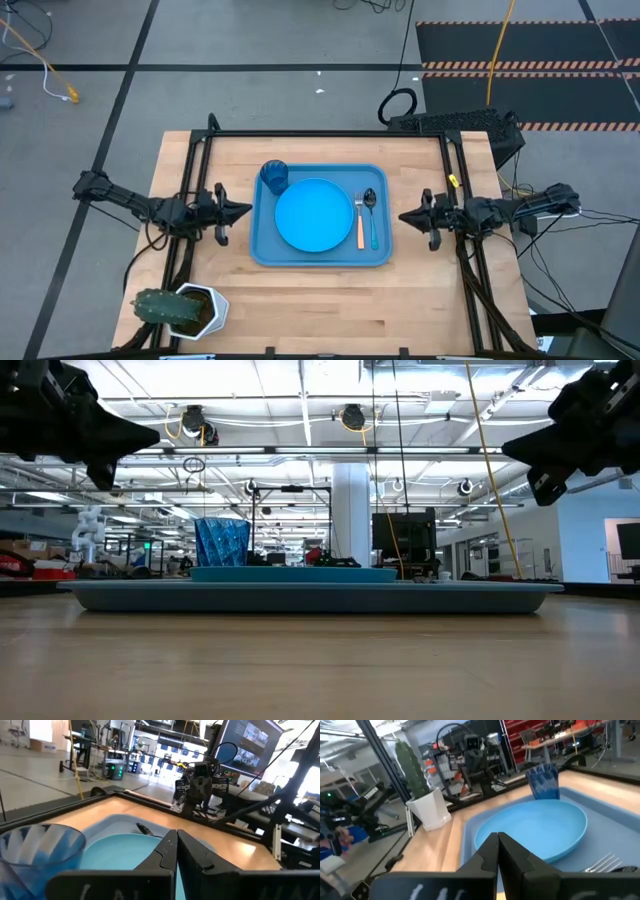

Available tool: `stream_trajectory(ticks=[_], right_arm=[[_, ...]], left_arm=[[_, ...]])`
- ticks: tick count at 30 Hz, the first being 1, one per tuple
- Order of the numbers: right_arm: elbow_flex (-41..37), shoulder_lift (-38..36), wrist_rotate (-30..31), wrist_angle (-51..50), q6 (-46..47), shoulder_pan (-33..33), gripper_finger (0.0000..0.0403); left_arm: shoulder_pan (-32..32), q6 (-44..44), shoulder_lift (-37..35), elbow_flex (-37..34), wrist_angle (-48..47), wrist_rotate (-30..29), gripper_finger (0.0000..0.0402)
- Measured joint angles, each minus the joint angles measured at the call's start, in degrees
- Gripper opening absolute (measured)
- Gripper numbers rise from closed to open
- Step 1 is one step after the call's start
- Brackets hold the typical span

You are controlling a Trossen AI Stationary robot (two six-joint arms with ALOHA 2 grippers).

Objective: Pick and place plate/cup/fork/spoon on tray
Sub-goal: Return to Home Position

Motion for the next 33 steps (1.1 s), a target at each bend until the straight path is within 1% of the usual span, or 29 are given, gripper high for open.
stream_trajectory(ticks=[5, 33], right_arm=[[-0.05, 0.09, -0.35, -0.87, -1.94, 0.00, 0.0000], [-0.17, 0.06, -0.40, -0.45, -1.47, 0.00, 0.0000]], left_arm=[[0.01, 2.54, 0.00, -0.01, 0.03, -0.08, 0.0009], [0.01, 2.59, -0.20, 0.00, 0.27, 0.01, 0.0010]])
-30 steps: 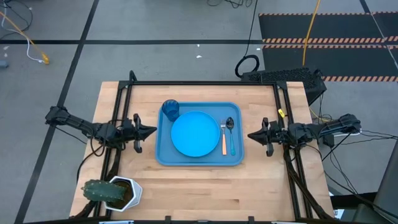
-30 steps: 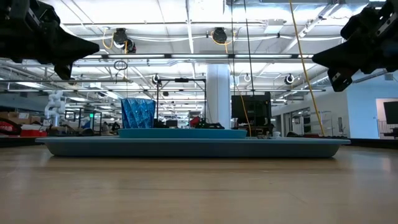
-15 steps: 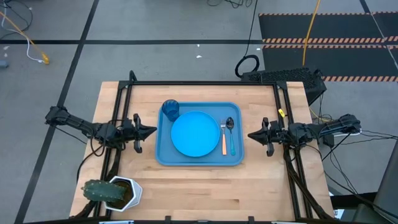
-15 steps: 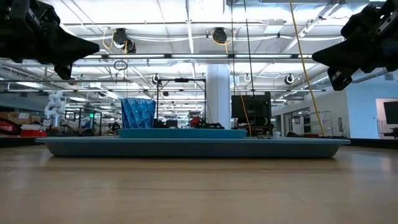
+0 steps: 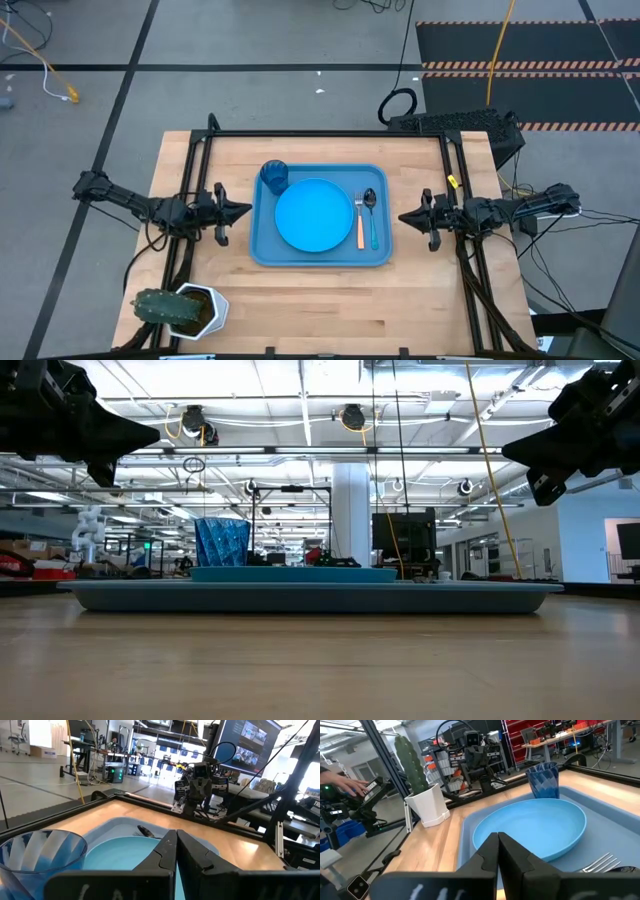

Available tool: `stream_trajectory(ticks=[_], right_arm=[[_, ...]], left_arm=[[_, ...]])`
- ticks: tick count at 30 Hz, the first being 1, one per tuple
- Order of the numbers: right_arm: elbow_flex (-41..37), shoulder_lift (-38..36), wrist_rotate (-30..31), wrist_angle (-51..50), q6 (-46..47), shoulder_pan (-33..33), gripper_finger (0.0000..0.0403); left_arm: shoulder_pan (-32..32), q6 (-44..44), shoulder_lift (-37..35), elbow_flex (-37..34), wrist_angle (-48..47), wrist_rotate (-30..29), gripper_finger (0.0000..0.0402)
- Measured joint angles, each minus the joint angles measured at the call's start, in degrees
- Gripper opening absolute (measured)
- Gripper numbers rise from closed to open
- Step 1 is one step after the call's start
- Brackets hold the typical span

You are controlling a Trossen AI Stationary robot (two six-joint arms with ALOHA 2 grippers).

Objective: Pick and place plate/cup/fork/spoon on tray
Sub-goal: Return to Home Position

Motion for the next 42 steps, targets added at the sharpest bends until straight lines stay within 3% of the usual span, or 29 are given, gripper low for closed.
stream_trajectory(ticks=[21, 26, 42], right_arm=[[0.00, 0.00, -0.02, -0.08, 0.00, 0.00, 0.0000], [0.00, -0.02, -0.16, -1.07, 0.00, 0.00, 0.0000], [0.00, 0.00, -0.09, 1.65, 0.02, 0.09, 0.0000]], left_arm=[[-0.01, 0.02, 0.11, 0.00, -0.34, 0.02, 0.0010], [0.01, 0.00, 0.11, 0.00, -4.06, 0.04, 0.0010], [-1.16, 0.00, 0.11, 0.00, 3.47, 0.02, 0.0010]])
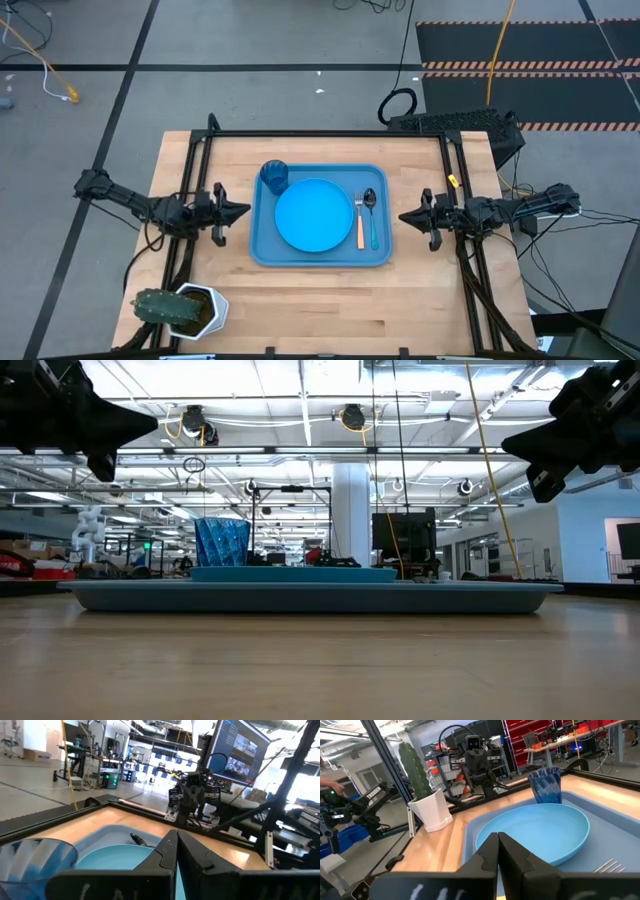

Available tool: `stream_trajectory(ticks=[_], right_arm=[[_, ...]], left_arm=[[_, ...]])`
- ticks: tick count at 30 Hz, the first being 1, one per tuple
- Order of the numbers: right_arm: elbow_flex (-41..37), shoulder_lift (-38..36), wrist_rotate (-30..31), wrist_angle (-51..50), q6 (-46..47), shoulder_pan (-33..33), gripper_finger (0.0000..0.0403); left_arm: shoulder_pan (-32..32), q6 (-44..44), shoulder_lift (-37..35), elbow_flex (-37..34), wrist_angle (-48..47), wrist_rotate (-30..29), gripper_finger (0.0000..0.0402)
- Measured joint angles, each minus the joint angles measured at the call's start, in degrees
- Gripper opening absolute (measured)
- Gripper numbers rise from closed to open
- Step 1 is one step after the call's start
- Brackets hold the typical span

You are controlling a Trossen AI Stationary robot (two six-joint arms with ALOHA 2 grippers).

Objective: Pick and place plate/cup/fork/spoon on tray
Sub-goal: Return to Home Position

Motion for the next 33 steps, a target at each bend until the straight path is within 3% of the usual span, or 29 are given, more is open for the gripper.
stream_trajectory(ticks=[15, 33], right_arm=[[0.00, 0.00, 0.02, 0.08, 0.00, 0.02, 0.0000], [0.00, 0.00, 0.04, 0.08, -0.02, 0.02, 0.0000]], left_arm=[[-6.11, -0.01, -0.01, 0.00, 2.09, 0.00, 0.0010], [-6.08, 0.00, -0.02, 0.00, 4.20, 0.00, 0.0010]])
